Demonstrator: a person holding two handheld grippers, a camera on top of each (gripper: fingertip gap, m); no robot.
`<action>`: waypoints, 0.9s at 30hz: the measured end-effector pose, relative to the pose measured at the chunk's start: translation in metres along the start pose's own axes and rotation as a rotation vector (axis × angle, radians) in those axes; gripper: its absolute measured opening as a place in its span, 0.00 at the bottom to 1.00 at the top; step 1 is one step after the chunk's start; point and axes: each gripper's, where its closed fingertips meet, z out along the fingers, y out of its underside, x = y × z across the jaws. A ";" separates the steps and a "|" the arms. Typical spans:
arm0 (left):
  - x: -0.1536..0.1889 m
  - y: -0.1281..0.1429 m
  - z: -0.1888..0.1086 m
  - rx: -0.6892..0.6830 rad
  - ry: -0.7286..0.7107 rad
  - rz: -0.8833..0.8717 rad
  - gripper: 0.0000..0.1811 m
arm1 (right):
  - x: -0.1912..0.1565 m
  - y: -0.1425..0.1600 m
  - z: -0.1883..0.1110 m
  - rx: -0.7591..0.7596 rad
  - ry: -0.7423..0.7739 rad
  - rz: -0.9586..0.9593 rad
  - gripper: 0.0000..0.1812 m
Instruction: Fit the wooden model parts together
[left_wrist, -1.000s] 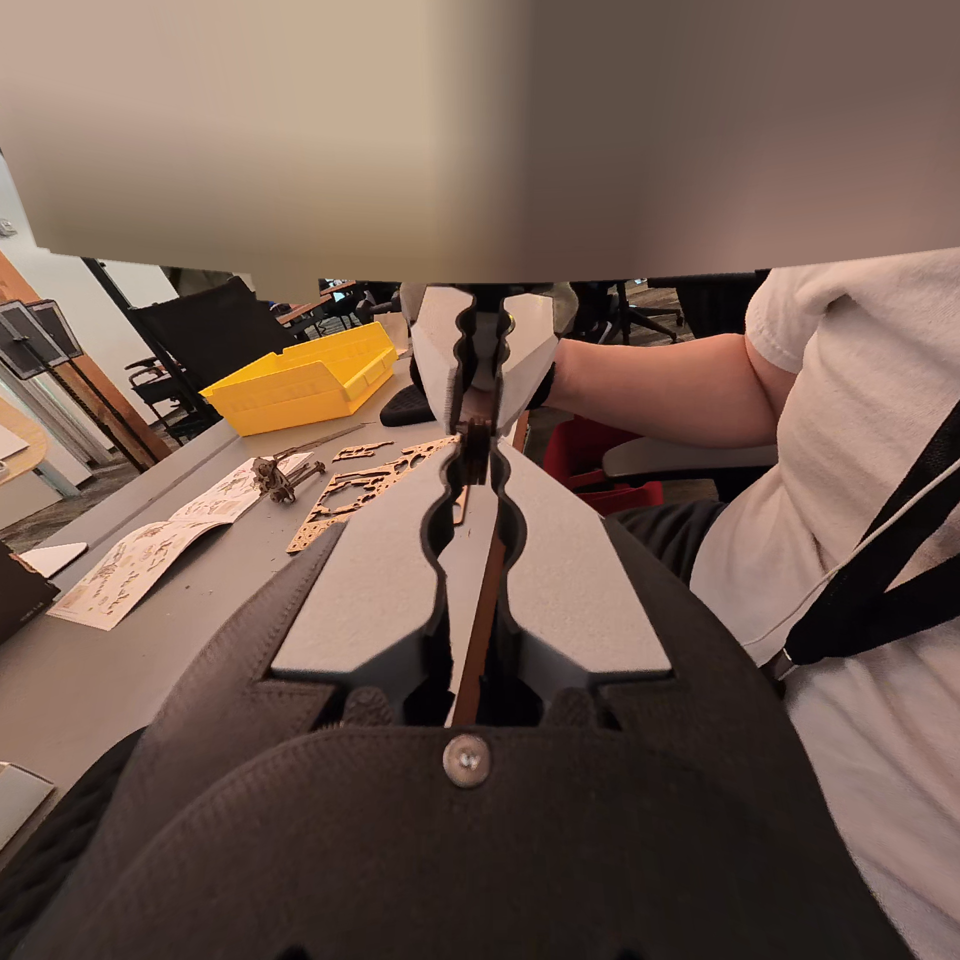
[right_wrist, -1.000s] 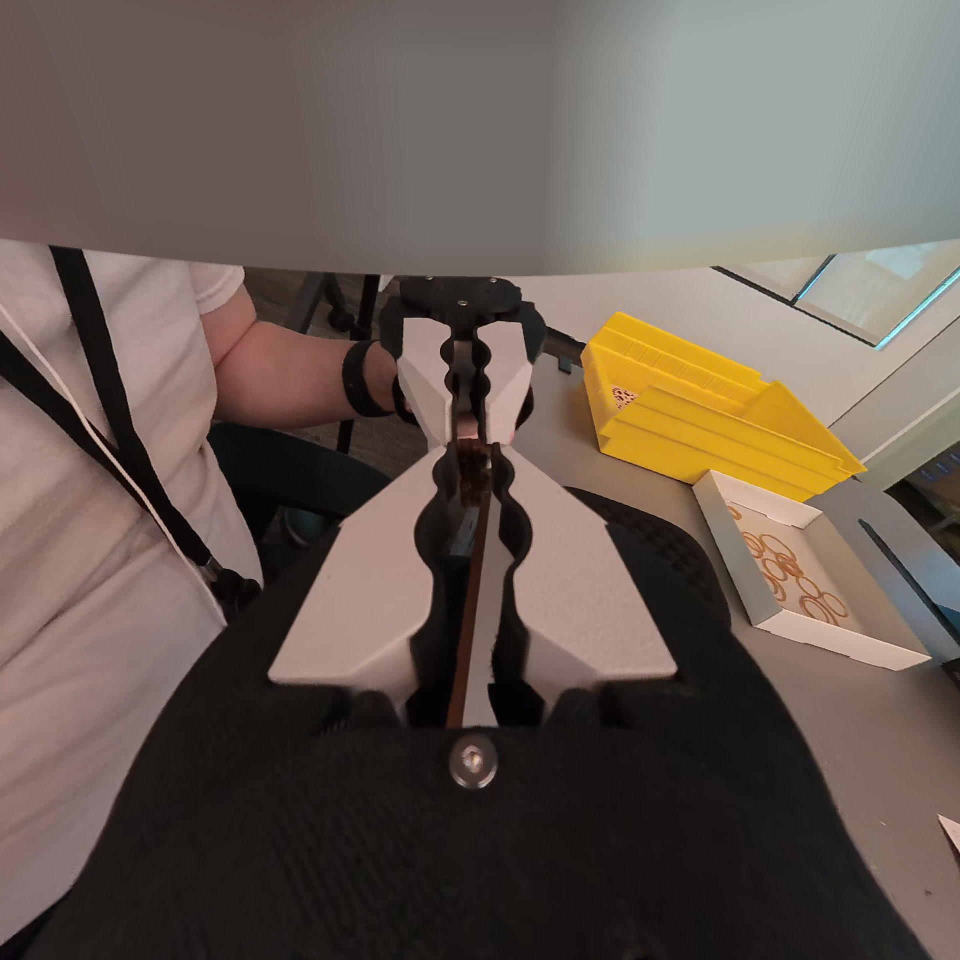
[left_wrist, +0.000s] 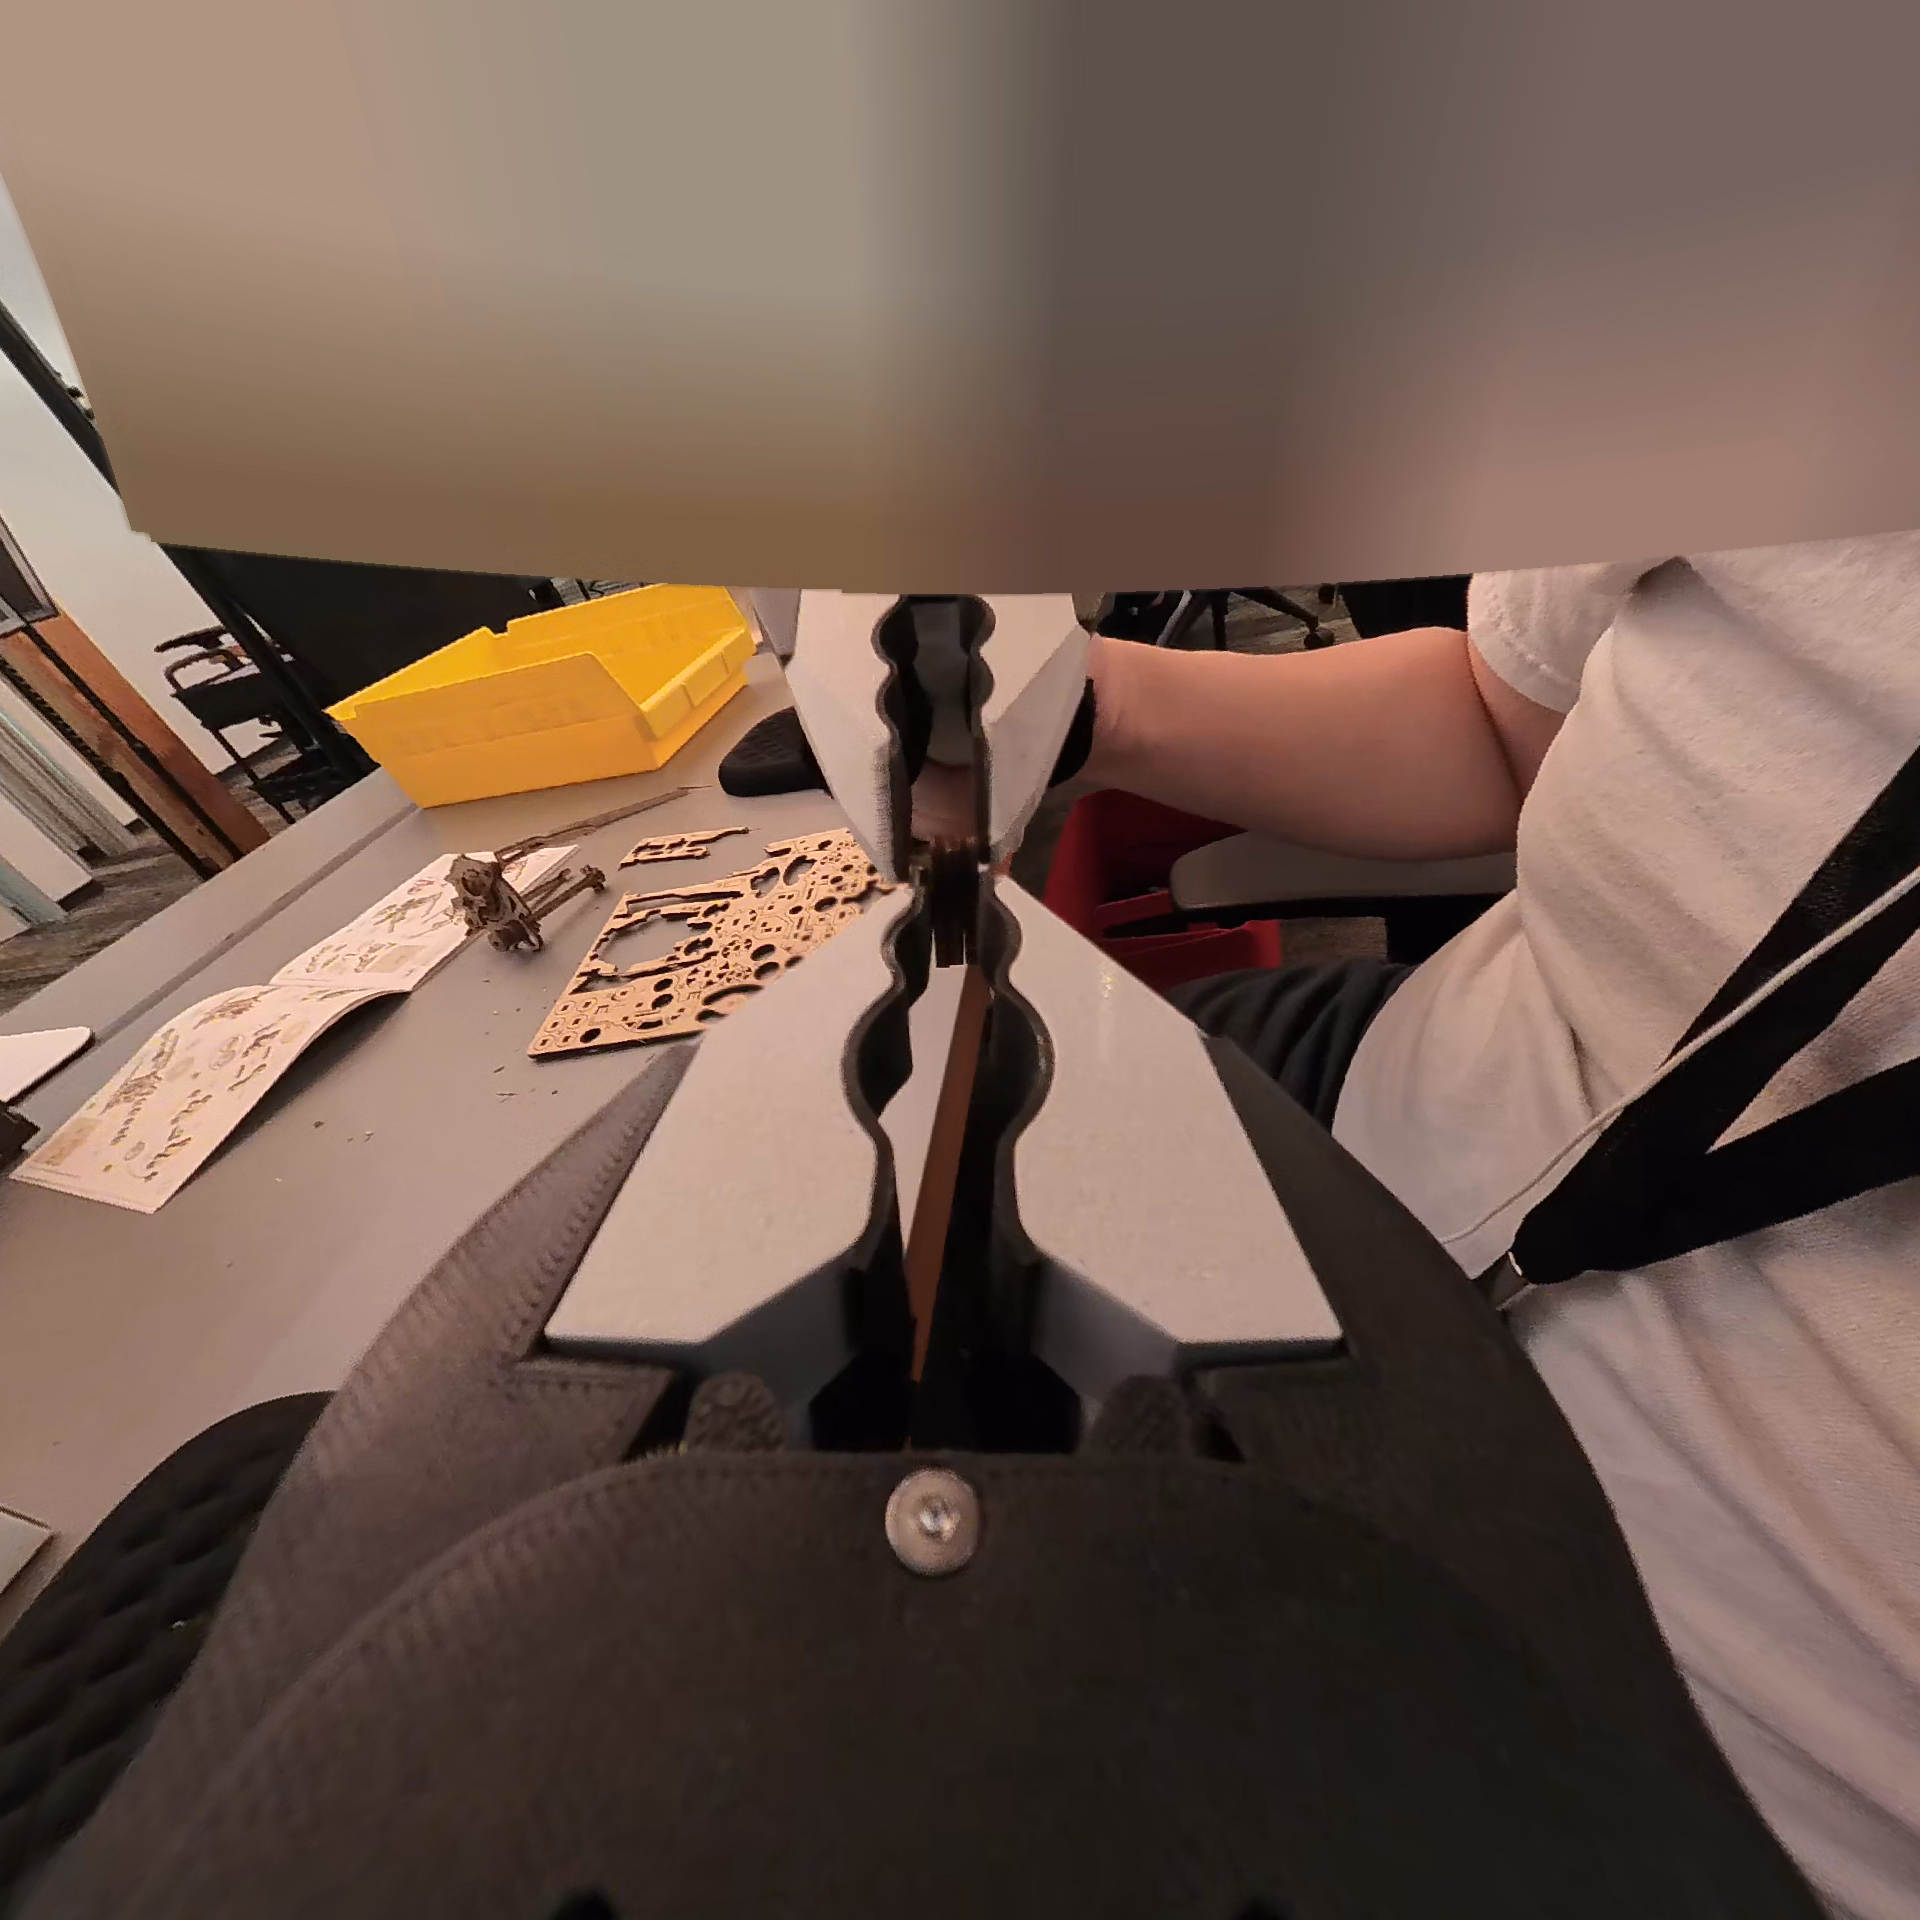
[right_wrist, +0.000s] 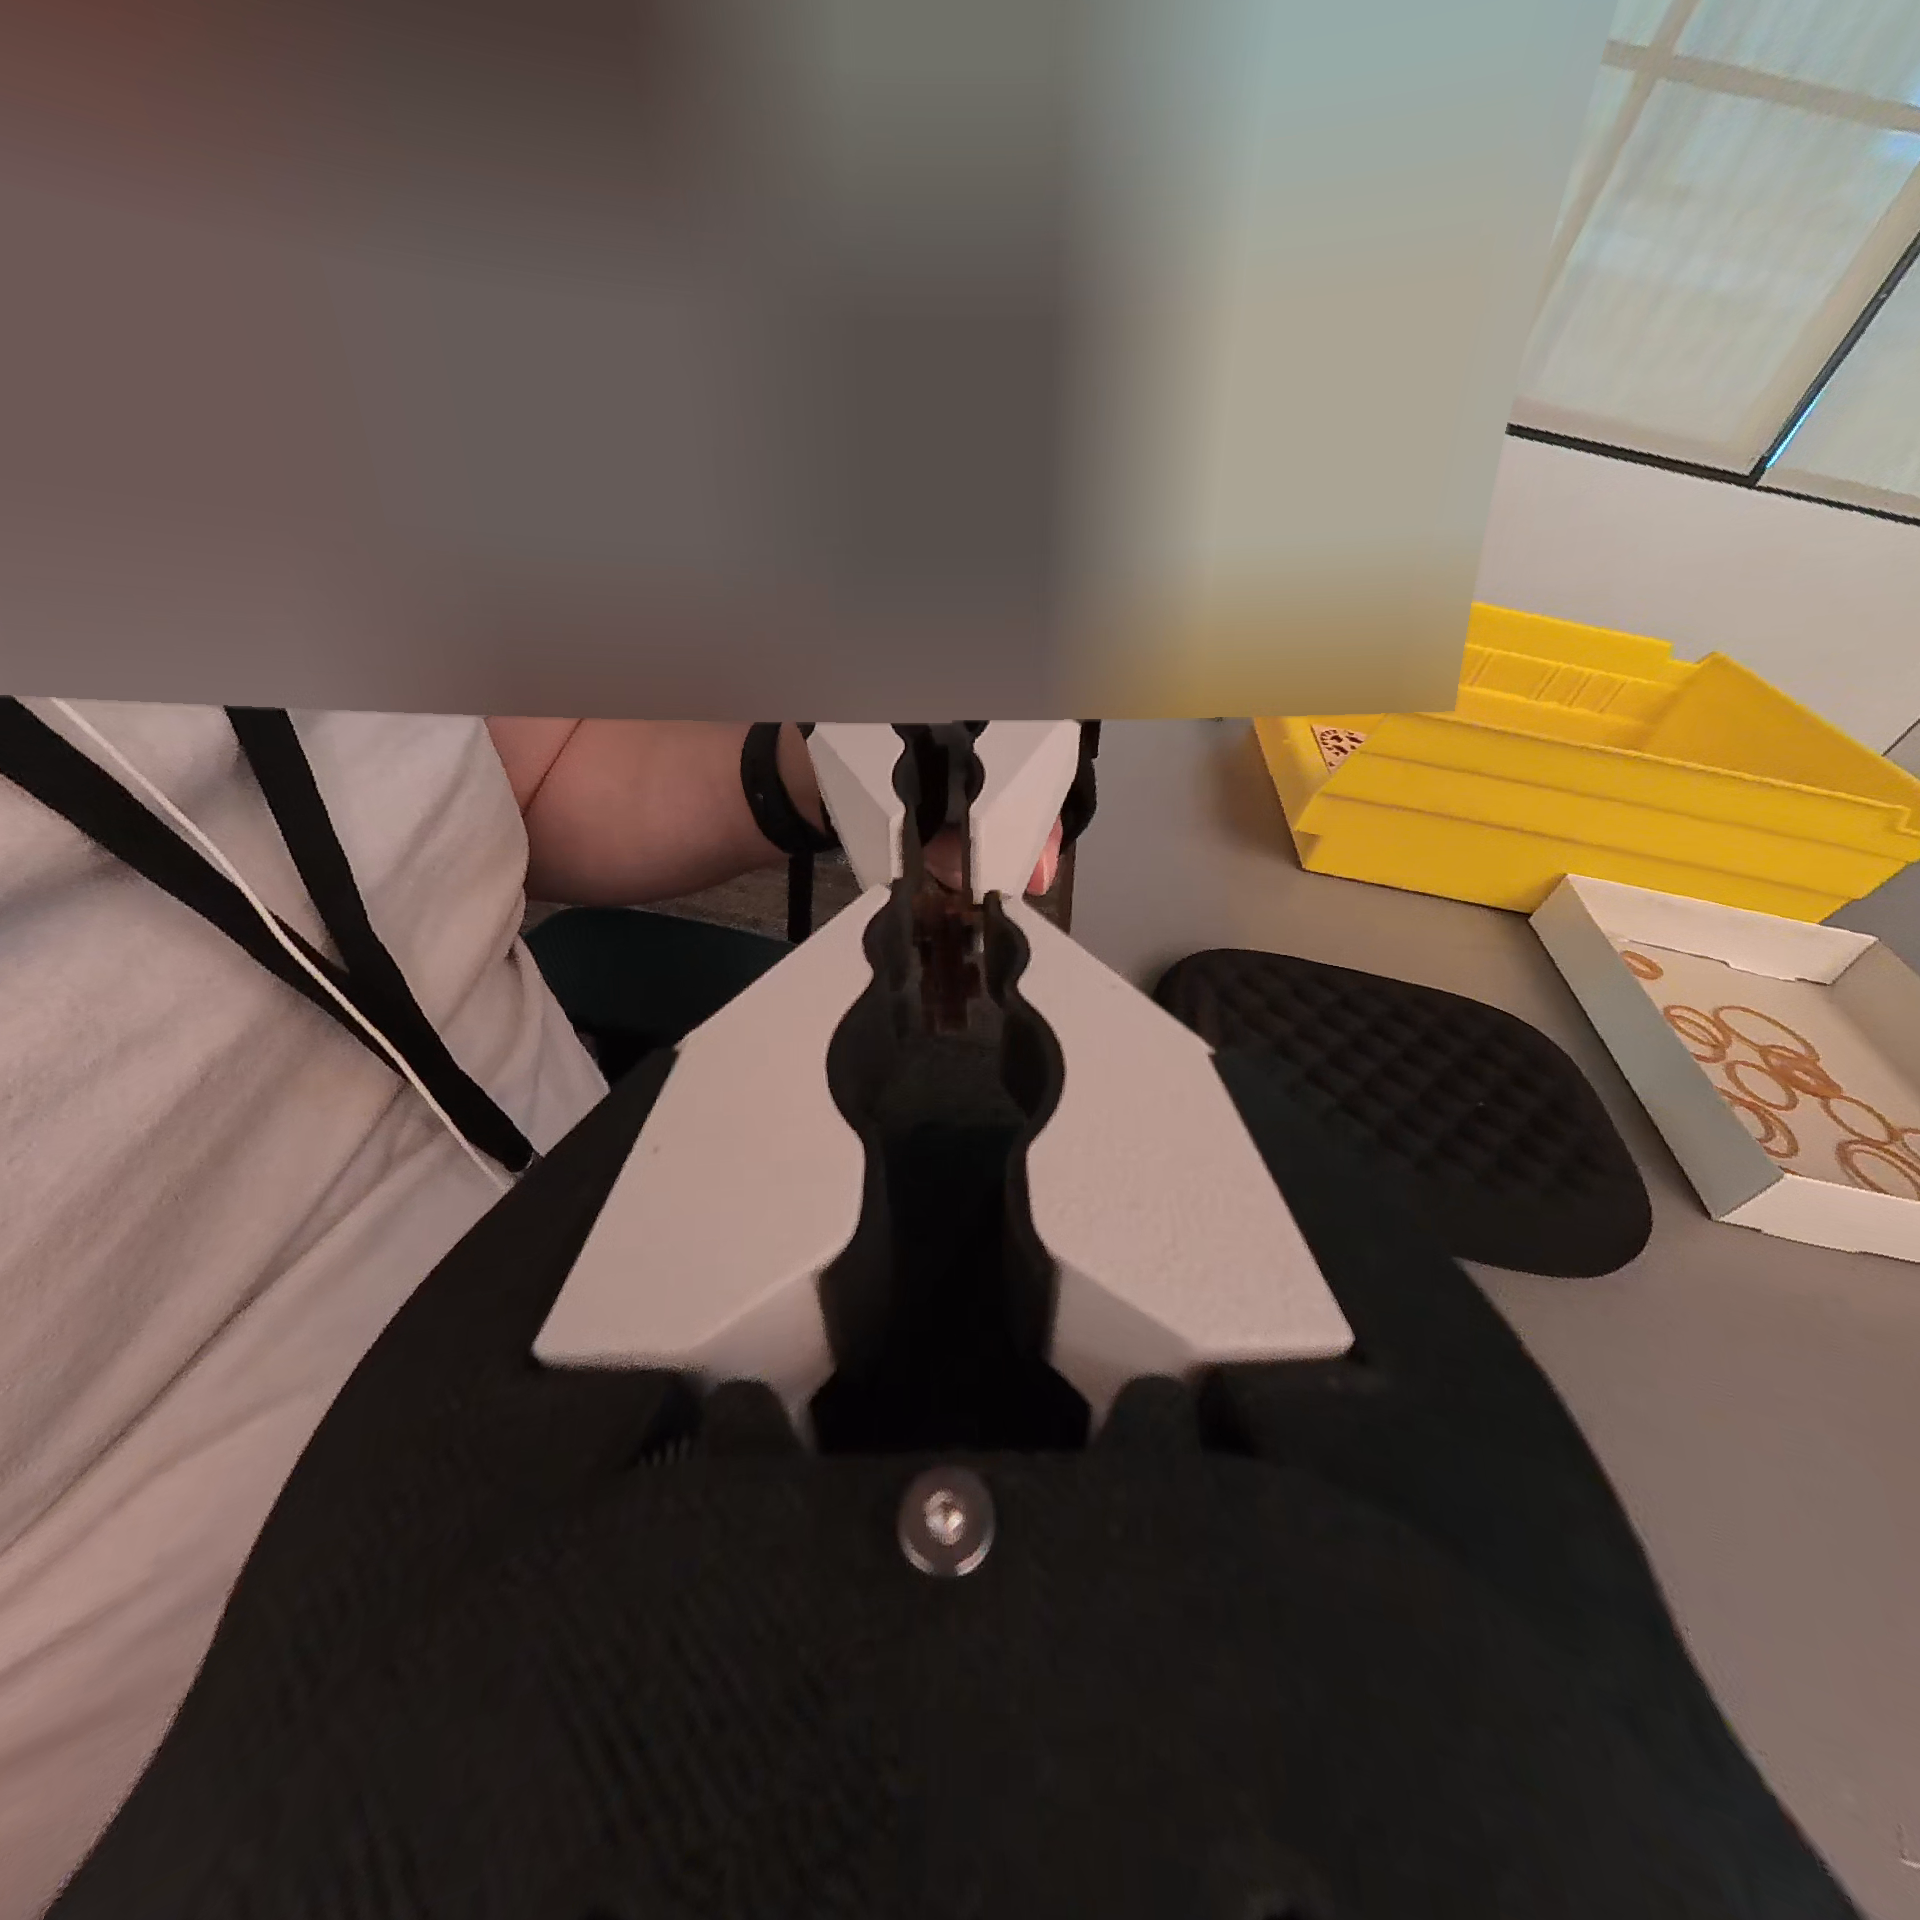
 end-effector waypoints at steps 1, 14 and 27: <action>0.000 0.000 0.000 -0.001 0.002 -0.005 0.03 | 0.000 0.000 0.000 0.002 -0.007 0.004 0.07; 0.002 0.005 0.003 -0.010 0.053 -0.059 0.03 | -0.004 0.007 -0.002 0.013 -0.071 0.088 0.07; 0.001 0.004 0.005 -0.012 0.060 -0.080 0.03 | -0.003 0.008 -0.005 -0.022 -0.021 -0.010 0.06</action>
